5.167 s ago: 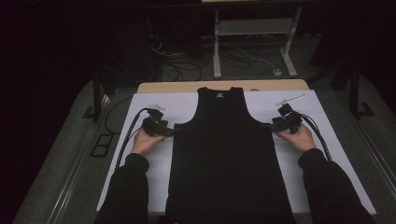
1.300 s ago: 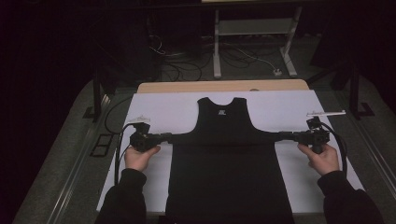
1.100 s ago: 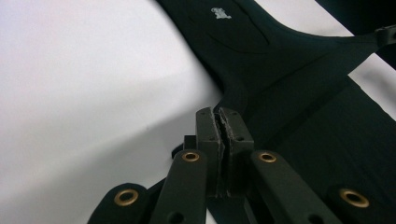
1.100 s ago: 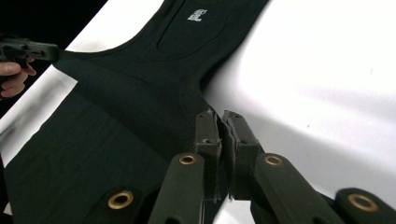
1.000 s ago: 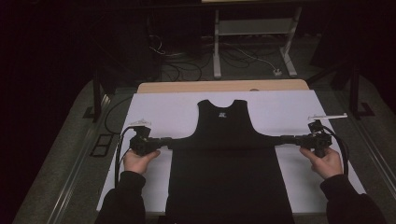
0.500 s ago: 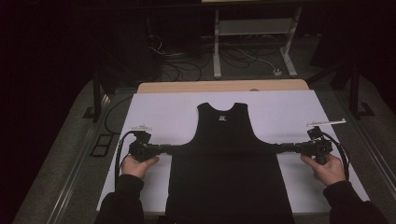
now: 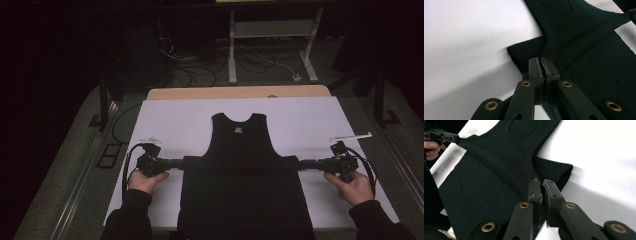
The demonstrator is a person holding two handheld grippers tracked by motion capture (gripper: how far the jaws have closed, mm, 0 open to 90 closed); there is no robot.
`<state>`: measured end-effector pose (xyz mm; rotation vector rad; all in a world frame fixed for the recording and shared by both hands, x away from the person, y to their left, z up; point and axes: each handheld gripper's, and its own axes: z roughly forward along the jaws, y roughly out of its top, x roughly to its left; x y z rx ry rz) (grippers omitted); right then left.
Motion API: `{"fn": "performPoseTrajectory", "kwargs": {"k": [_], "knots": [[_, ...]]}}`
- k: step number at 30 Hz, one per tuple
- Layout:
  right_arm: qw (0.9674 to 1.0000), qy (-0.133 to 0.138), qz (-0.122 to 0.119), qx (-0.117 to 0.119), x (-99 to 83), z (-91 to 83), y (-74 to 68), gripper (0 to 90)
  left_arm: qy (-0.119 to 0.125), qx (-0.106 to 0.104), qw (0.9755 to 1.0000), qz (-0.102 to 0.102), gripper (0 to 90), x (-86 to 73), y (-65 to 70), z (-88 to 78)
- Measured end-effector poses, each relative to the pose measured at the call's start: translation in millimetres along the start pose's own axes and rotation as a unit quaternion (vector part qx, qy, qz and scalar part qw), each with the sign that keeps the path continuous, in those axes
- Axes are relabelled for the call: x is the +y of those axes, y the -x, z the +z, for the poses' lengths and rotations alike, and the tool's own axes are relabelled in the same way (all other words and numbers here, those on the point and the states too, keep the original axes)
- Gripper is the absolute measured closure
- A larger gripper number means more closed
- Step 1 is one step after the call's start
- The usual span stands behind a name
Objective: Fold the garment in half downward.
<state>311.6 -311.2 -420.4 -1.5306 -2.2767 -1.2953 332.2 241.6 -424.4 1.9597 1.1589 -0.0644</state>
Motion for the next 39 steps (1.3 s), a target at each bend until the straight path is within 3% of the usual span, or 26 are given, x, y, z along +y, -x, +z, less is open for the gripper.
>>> {"fn": "performPoseTrajectory", "kwargs": {"k": [18, 30, 39], "knots": [[1.0000, -0.005, 0.008, 0.003, -7.8, -4.9, -1.4, 83.4, 0.000, -0.005, 1.0000, -0.005, 86.4, -4.7, 1.7, -5.5], [0.9996, -0.026, 0.013, 0.001, -11.9, -0.5, -0.2, 83.0, -0.021, -0.006, 0.9998, -0.002, 86.3, -8.2, 2.7, 0.0], [0.9993, -0.037, 0.009, -0.004, -12.3, 4.2, -1.5, 81.9, -0.037, -0.002, 0.9991, 0.021, 85.3, -10.9, 3.8, 7.7]]}}
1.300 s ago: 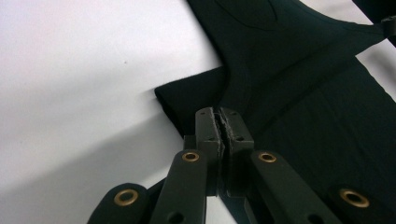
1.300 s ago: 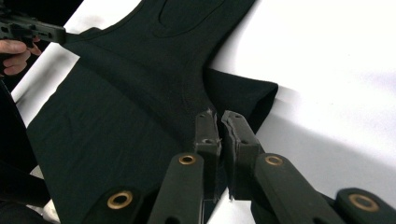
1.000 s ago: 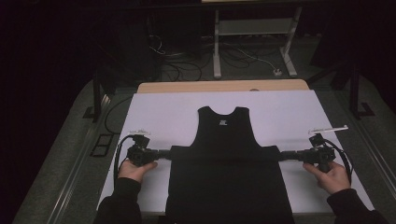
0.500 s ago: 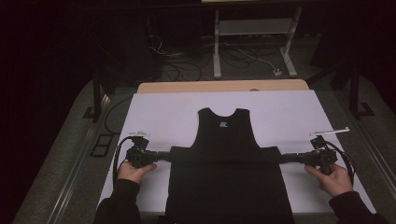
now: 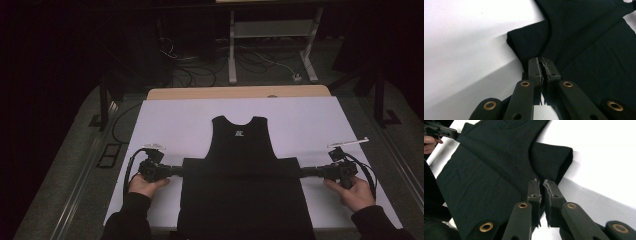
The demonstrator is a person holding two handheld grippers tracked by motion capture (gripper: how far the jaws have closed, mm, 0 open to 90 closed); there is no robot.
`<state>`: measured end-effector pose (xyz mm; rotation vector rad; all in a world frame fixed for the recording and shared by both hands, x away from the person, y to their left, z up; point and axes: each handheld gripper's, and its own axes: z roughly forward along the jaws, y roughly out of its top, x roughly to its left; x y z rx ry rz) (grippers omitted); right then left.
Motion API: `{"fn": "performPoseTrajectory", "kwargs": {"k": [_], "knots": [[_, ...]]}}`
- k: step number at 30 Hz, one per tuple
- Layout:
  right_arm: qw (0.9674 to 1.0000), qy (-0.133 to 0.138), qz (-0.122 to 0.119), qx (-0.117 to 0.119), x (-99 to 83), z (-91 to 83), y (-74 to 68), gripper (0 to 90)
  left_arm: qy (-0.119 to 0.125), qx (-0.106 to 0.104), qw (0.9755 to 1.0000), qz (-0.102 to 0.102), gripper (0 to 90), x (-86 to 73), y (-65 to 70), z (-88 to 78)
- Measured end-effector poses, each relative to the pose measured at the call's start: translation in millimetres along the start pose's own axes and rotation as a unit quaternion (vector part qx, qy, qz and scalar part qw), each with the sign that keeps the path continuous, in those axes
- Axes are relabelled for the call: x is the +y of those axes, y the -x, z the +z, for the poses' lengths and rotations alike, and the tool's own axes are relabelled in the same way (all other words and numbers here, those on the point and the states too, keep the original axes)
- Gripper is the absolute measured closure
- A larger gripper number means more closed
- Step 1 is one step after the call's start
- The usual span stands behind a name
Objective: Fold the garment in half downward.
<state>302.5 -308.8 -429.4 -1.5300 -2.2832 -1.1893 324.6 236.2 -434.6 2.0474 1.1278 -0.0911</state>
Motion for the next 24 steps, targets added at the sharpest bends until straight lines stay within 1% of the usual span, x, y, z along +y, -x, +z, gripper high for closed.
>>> {"fn": "performPoseTrajectory", "kwargs": {"k": [6, 10, 12, 14, 16, 17, 19, 20, 21, 23, 24], "knots": [[1.0000, -0.003, -0.001, -0.007, 0.7, 3.5, 0.9, 81.6, -0.005, -0.004, 1.0000, -0.003, 85.2, 0.0, 0.0, 1.2], [0.9999, -0.007, -0.001, -0.011, 0.6, 5.8, 0.8, 81.1, -0.008, -0.004, 1.0000, -0.003, 85.0, -0.2, -0.1, 2.0], [0.9999, -0.009, -0.001, -0.013, 0.6, 6.6, 0.8, 79.2, -0.008, -0.005, 0.9999, 0.006, 85.0, -0.6, 0.8, 2.8], [0.9998, -0.008, -0.001, -0.019, 0.6, 6.9, 1.2, 75.0, -0.008, 0.000, 0.9999, 0.012, 84.8, -0.9, 1.7, 3.5], [0.9998, -0.006, 0.004, -0.019, 0.6, 6.2, 2.7, 72.9, -0.008, 0.001, 0.9999, 0.012, 83.6, -0.8, 1.9, 3.9], [0.9998, -0.005, 0.005, -0.018, 0.6, 5.8, 3.3, 71.7, -0.006, 0.001, 0.9999, 0.012, 81.7, -0.7, 1.8, 3.6], [0.9998, 0.001, 0.008, -0.016, 0.6, 4.8, 3.8, 68.3, -0.008, 0.002, 1.0000, 0.006, 73.3, 0.1, 1.2, 3.4], [0.9998, 0.002, 0.009, -0.017, 0.7, 4.5, 3.9, 66.9, -0.010, 0.002, 0.9999, 0.003, 70.5, 0.4, 1.2, 3.6], [0.9998, 0.002, 0.008, -0.018, 0.7, 4.4, 4.0, 64.8, -0.011, 0.005, 0.9999, 0.005, 69.0, 0.4, 1.5, 4.0], [0.9997, 0.003, 0.001, -0.026, 0.8, 4.6, 2.8, 63.4, -0.018, 0.010, 0.9998, 0.006, 61.8, 1.0, 2.1, 4.9], [0.9995, 0.004, -0.003, -0.030, 1.0, 4.3, 2.1, 61.8, -0.018, 0.010, 0.9998, 0.005, 60.1, 1.2, 2.4, 5.1]]}}
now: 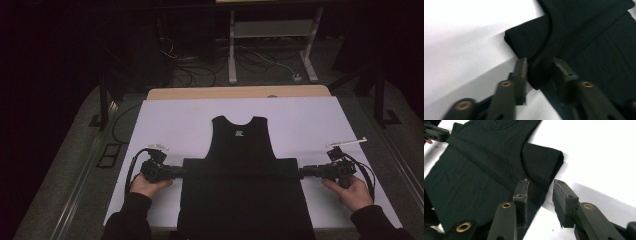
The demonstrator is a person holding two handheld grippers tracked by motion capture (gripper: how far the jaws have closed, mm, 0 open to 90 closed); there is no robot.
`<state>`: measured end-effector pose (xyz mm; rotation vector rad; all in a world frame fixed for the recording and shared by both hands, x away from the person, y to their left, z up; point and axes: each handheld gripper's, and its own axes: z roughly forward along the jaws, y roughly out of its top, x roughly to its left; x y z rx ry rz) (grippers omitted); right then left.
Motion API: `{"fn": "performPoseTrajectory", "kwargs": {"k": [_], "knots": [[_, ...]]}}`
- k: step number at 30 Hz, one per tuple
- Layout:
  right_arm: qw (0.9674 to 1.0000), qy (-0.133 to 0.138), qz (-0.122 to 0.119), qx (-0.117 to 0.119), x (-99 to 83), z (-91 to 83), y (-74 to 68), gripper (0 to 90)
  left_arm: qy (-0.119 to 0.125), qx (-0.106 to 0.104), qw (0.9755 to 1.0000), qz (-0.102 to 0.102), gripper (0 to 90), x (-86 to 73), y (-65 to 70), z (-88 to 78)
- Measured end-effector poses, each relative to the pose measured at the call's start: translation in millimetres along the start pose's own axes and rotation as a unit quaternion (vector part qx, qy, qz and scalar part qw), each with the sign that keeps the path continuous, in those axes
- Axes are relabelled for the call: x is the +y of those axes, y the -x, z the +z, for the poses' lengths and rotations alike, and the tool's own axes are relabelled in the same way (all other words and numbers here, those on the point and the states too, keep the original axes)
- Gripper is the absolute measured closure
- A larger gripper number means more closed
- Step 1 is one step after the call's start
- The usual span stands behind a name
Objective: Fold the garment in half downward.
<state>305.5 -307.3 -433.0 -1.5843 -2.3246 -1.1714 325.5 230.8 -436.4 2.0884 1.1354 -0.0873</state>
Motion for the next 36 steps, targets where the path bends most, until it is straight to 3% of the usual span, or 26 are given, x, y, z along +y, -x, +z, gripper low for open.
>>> {"fn": "performPoseTrajectory", "kwargs": {"k": [4, 10, 13, 15, 20, 28, 36], "knots": [[0.9999, 0.013, -0.002, -0.001, 0.7, -2.5, -1.7, 53.9, 0.007, 0.003, 0.9999, -0.009, 52.6, 1.3, -0.6, -1.5], [0.9991, 0.039, -0.015, 0.005, 1.4, -5.0, -1.3, 30.7, 0.028, 0.001, 0.9996, -0.006, 40.4, 3.8, -0.8, -6.8], [0.9988, 0.047, -0.014, -0.003, 2.6, -6.4, -1.1, 22.5, 0.037, 0.012, 0.9992, -0.002, 38.0, 4.2, -1.6, -7.4], [0.9984, 0.054, -0.012, -0.007, 3.6, -7.1, 0.0, 15.5, 0.044, 0.004, 0.9990, -0.008, 37.7, 4.6, -3.6, -7.9], [0.9976, 0.065, -0.014, -0.021, 8.7, -8.6, -0.2, 5.1, 0.064, 0.014, 0.9979, -0.001, 25.4, 6.8, -6.5, -9.7], [0.9967, 0.073, -0.029, -0.022, 15.0, -10.6, 0.2, 0.0, 0.070, 0.011, 0.9975, 0.005, 11.8, 13.0, -10.0, -9.7], [0.9956, 0.086, -0.024, -0.027, 18.2, -11.3, 4.3, 0.0, 0.067, 0.003, 0.9976, 0.017, 0.0, 25.4, -6.3, -7.5]]}}
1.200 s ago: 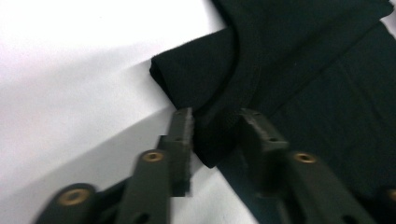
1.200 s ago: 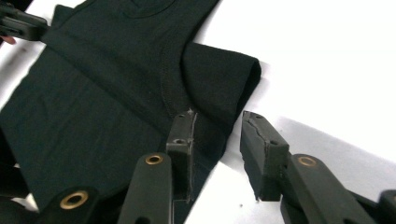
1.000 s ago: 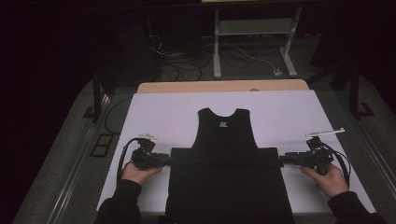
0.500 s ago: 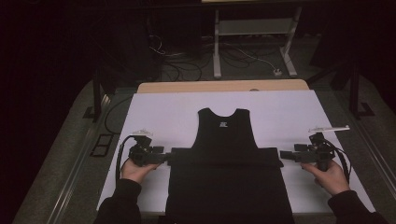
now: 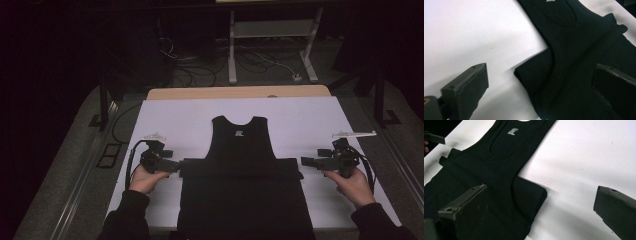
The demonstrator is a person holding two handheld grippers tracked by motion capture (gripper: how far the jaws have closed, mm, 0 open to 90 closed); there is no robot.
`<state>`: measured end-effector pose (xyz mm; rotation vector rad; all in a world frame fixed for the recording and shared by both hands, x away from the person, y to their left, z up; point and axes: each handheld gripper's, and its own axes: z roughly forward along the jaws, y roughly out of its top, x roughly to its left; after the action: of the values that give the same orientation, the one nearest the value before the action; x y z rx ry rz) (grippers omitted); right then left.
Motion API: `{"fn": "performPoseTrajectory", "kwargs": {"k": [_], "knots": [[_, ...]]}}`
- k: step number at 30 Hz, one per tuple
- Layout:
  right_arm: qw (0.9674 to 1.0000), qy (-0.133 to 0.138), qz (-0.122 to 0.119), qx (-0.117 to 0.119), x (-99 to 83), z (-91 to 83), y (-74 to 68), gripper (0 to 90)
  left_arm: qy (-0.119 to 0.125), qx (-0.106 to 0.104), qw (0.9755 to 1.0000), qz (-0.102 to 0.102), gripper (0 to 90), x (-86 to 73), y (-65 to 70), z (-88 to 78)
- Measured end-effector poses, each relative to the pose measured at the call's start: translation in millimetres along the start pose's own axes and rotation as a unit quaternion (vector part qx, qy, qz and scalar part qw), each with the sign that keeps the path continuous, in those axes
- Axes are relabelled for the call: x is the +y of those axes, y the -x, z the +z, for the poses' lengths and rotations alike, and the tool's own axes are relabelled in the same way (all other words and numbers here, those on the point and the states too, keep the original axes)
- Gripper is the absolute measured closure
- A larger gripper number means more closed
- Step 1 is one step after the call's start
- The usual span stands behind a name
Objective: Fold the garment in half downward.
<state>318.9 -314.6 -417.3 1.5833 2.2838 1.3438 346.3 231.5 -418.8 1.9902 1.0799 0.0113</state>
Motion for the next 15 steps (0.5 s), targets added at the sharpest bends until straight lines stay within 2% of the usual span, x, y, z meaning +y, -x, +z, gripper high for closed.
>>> {"fn": "performPoseTrajectory", "kwargs": {"k": [3, 9, 12, 15], "knots": [[0.9999, 0.003, -0.007, 0.007, 2.1, 0.4, 0.1, 0.0, 0.009, -0.002, 1.0000, -0.003, 0.0, 3.7, 0.3, -0.4], [0.9998, -0.004, -0.019, 0.011, 12.7, 1.0, -0.7, 0.0, 0.000, 0.006, 0.9999, 0.014, 0.0, 12.1, 1.7, -1.8], [0.9997, -0.005, -0.022, 0.012, 17.8, 1.2, 0.4, 0.0, 0.006, 0.007, 0.9999, 0.013, 0.0, 14.2, 0.9, -2.9], [0.9996, -0.006, -0.025, 0.010, 22.7, 1.4, 0.9, 0.0, 0.002, 0.009, 0.9998, 0.014, 0.0, 16.1, -0.4, -2.9]]}}
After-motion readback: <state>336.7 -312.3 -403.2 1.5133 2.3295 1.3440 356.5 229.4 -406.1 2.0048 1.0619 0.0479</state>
